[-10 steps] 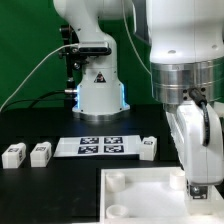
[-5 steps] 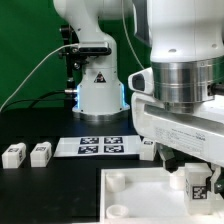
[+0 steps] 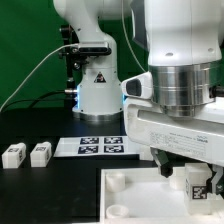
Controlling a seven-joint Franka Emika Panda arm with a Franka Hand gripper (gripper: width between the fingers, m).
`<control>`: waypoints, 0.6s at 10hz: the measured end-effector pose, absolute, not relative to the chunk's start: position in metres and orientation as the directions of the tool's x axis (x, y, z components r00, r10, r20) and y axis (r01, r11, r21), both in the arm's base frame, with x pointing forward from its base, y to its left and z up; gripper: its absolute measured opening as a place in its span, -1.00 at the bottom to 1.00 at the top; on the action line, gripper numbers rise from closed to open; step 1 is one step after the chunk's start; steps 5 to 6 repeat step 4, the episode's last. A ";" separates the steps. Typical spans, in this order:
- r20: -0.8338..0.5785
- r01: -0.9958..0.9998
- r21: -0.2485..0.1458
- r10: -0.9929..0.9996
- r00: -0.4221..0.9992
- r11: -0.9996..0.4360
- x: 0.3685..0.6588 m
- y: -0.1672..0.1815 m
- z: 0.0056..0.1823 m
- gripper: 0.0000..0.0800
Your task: Assemble one leg
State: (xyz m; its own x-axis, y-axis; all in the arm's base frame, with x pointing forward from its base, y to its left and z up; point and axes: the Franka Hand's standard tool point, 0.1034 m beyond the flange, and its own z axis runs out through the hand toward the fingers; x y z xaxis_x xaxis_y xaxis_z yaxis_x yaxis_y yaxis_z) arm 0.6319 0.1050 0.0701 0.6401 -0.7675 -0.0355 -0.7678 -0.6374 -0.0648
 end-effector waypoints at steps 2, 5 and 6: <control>-0.036 -0.768 -0.064 -0.767 0.640 -0.637 0.632 0.105 0.070 0.62; -0.036 -0.768 -0.063 -0.767 0.640 -0.637 0.632 0.105 0.069 0.62; -0.036 -0.768 -0.063 -0.767 0.640 -0.637 0.632 0.105 0.069 0.62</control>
Offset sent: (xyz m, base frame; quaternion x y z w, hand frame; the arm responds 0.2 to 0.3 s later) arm 0.0000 0.0000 0.0000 0.0000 0.0000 0.0000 1.0000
